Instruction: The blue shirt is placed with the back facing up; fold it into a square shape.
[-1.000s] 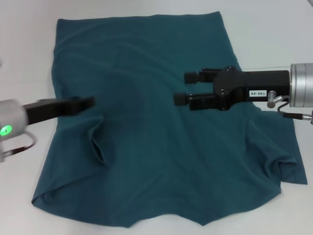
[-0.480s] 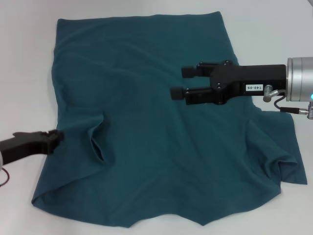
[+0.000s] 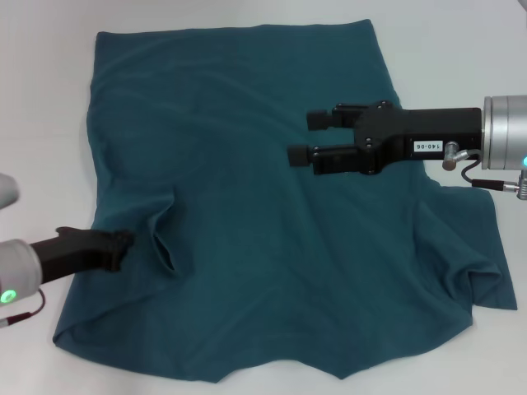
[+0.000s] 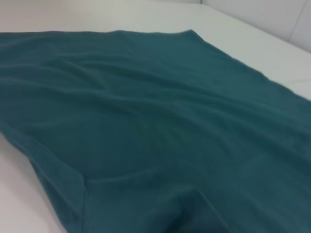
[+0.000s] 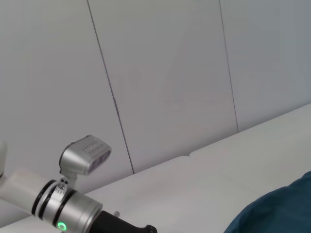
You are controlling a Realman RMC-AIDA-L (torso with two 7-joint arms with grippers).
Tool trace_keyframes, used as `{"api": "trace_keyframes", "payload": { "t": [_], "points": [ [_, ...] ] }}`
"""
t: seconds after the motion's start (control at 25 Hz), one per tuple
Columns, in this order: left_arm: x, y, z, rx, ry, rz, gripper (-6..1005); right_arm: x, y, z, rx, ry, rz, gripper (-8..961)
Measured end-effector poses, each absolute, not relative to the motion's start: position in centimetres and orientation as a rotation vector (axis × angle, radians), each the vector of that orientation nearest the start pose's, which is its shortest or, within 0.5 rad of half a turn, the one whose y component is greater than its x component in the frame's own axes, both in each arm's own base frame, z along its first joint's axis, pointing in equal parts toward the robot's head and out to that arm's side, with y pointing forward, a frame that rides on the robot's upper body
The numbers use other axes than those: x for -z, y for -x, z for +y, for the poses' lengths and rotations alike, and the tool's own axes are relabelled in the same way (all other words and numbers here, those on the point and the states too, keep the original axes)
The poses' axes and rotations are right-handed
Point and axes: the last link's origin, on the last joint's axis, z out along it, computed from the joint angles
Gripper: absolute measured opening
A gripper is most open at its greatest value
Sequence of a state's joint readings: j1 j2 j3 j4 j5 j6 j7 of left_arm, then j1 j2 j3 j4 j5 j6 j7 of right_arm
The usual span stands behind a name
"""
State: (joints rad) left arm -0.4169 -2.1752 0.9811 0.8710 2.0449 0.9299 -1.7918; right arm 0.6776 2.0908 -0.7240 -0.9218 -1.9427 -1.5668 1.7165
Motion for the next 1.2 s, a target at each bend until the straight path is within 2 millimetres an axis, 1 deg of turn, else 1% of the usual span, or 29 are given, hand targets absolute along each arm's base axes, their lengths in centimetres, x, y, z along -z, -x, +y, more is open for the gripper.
{"api": "trace_keyframes", "payload": {
  "t": [0.04, 0.08, 0.28, 0.36, 0.6, 0.72, 0.8, 0.92, 0.96, 1.08, 1.2],
  "points": [
    [2.5, 28.7, 36.8, 0.3, 2.28, -0.946, 48, -4.1, -17.3, 38.4, -0.779, 2.714, 0.557, 866],
    [2.5, 28.7, 36.8, 0.3, 2.28, -0.946, 48, -4.1, -17.3, 38.4, -0.779, 2.714, 0.557, 866],
    [4.1, 27.9, 37.4, 0.266, 2.31, -0.927, 48, -4.1, -17.3, 38.4, -0.781, 2.714, 0.558, 866],
    [4.5, 27.6, 37.5, 0.258, 2.322, -0.915, 49, -4.1, -17.3, 38.4, -0.781, 2.713, 0.559, 865],
    [5.7, 26.1, 37.7, 0.246, 2.386, -0.858, 49, -4.0, -17.4, 38.4, -0.782, 2.713, 0.565, 865],
    [6.7, 25.1, 37.6, 0.229, 2.438, -0.817, 49, -4.0, -17.5, 38.3, -0.783, 2.712, 0.573, 865],
    [6.9, 24.9, 37.6, 0.224, 2.447, -0.809, 49, -4.0, -17.6, 38.3, -0.784, 2.711, 0.575, 865],
    [7.9, 24.6, 37.7, 0.196, 2.476, -0.795, 48, -4.0, -17.6, 38.3, -0.784, 2.709, 0.576, 865],
    [8.5, 24.5, 37.7, 0.171, 2.494, -0.794, 47, -4.0, -17.6, 38.3, -0.784, 2.71, 0.576, 865],
    [8.7, 24.6, 37.7, 0.16, 2.501, -0.796, 46, -4.0, -17.6, 38.2, -0.786, 2.712, 0.576, 865],
    [8.2, 24.5, 37.5, 0.182, 2.495, -0.788, 44, -4.0, -17.7, 38.2, -0.786, 2.711, 0.578, 864]
  ]
}}
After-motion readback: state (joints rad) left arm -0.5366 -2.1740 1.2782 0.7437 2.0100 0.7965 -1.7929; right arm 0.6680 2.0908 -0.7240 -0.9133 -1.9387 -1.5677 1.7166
